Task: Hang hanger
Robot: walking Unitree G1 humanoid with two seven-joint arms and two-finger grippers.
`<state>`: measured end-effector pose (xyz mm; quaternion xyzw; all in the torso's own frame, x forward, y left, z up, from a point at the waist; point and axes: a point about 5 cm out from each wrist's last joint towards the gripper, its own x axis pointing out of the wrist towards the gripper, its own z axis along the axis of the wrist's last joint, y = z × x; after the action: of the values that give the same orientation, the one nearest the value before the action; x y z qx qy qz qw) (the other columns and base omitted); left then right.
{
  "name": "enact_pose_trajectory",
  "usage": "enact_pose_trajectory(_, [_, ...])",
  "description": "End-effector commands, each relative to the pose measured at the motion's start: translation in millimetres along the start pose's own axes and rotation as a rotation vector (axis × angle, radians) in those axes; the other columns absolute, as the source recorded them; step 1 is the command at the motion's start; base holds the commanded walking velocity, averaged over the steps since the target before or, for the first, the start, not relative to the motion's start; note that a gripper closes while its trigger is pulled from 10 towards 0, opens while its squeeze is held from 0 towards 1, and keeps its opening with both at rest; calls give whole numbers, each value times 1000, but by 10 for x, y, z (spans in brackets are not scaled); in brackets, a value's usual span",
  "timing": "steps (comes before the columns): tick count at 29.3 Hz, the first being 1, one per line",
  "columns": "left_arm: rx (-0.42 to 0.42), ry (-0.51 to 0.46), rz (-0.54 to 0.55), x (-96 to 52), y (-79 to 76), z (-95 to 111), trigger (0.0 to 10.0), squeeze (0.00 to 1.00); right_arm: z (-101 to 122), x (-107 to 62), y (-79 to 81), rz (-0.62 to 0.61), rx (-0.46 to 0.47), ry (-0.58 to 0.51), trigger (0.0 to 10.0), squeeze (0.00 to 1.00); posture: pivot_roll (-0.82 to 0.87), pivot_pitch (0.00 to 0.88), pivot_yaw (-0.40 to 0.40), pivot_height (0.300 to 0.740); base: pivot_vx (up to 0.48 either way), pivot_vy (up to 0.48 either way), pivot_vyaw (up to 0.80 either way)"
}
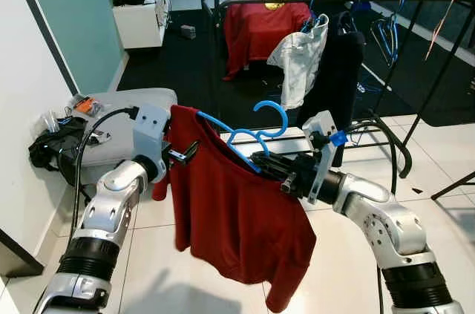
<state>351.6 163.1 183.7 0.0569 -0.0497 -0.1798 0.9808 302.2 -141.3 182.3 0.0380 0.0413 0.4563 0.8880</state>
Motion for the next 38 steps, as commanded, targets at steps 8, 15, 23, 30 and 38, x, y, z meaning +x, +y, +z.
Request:
enact_pose_trajectory(8, [-110, -54, -29, -43, -29, 6, 10000, 0, 80, 7, 40, 19, -19, -27, 10000, 0, -94, 0, 49, 740, 0, 0, 0])
enact_pose_trajectory(15, [-136, -54, -67, -50, -107, -24, 5412, 0, 86, 14, 34, 22, -19, -26, 10000, 0, -96, 0, 48, 740, 0, 0, 0])
enact_pose_trajectory(23, [-135, -44, -60, -33, -119, -56, 0, 0, 92, 12, 25, 21, -21, -24, 10000, 0, -97, 0, 47, 740, 0, 0, 0])
enact_pose_trajectory(30, [-139, -50, -27, 5, -62, -31, 0, 0, 91, 4, 25, 19, -21, -24, 10000, 0, -100, 0, 49, 740, 0, 0, 0])
enact_pose_trajectory(38, [-142, -56, -15, 60, -53, -3, 0, 0, 96, 2, 23, 19, -21, -25, 10000, 0, -103, 0, 47, 740, 0, 0, 0])
